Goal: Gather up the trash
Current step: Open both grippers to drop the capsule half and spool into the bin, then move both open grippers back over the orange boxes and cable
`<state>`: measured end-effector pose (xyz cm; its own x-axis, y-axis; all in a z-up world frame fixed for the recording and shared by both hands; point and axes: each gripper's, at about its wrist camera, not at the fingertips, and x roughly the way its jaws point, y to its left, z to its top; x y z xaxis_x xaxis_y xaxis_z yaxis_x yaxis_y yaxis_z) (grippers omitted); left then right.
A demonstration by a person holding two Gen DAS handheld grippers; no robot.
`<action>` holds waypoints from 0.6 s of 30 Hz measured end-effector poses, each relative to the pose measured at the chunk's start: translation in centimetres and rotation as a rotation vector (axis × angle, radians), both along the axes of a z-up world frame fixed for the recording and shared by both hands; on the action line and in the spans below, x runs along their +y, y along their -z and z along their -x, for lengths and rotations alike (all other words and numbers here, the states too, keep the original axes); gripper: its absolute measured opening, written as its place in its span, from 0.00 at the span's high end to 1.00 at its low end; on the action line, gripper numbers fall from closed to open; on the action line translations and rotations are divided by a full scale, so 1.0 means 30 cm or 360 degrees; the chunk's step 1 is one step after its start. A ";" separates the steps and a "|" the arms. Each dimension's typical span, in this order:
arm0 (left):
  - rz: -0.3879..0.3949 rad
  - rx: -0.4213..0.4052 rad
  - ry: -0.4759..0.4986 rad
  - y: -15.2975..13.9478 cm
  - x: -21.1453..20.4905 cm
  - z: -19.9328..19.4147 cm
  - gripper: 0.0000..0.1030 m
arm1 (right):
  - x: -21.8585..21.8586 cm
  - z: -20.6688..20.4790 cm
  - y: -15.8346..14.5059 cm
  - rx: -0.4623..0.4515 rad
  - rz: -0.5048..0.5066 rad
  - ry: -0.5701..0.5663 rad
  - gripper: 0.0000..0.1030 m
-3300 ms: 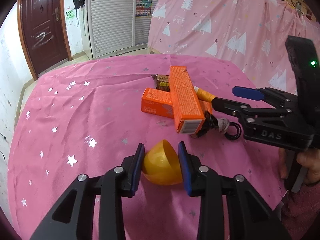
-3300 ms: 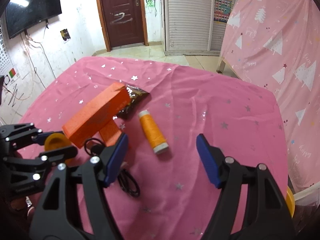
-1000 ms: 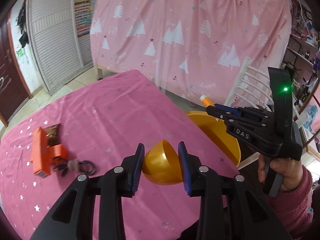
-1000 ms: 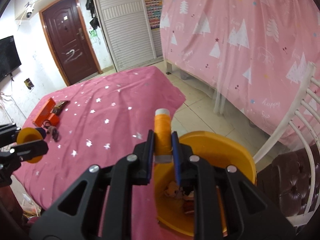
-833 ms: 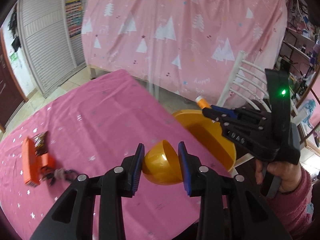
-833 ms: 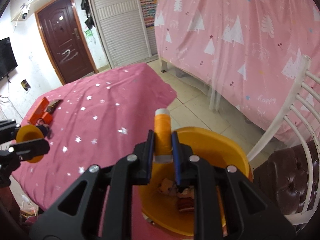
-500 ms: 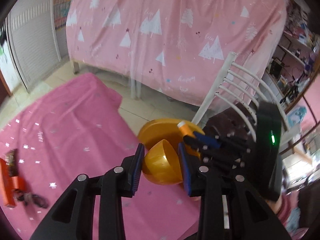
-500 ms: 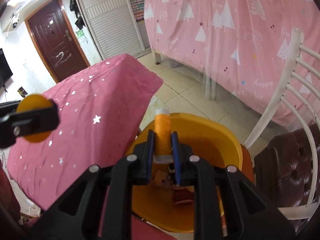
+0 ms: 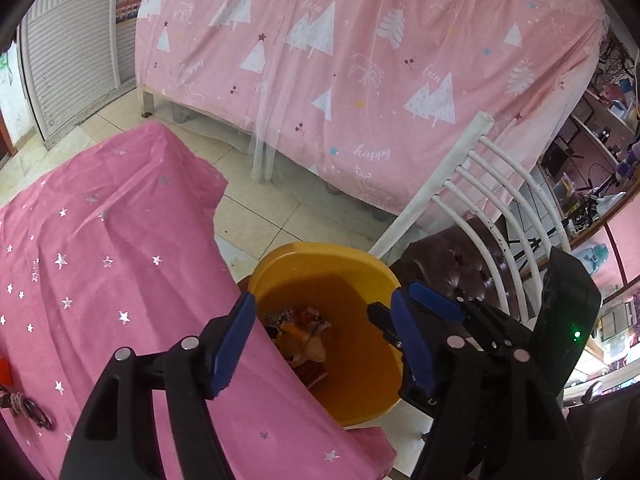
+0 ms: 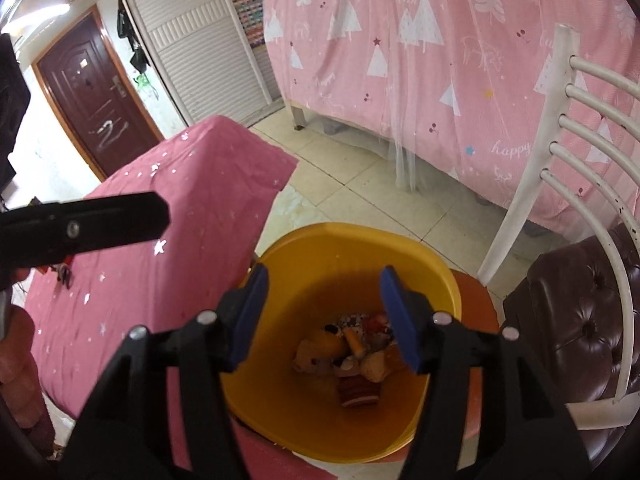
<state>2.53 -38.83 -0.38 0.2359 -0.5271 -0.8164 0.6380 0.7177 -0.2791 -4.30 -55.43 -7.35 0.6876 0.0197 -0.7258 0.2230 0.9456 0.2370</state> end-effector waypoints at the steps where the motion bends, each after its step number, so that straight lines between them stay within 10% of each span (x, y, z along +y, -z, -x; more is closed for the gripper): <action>1: 0.0002 0.0000 -0.0005 -0.003 0.005 0.000 0.38 | 0.005 0.000 -0.001 -0.0004 0.0004 -0.0003 0.46; 18: 0.0047 -0.0104 -0.0113 -0.119 0.197 -0.017 0.35 | 0.162 -0.028 -0.075 -0.0098 0.0034 -0.0169 0.38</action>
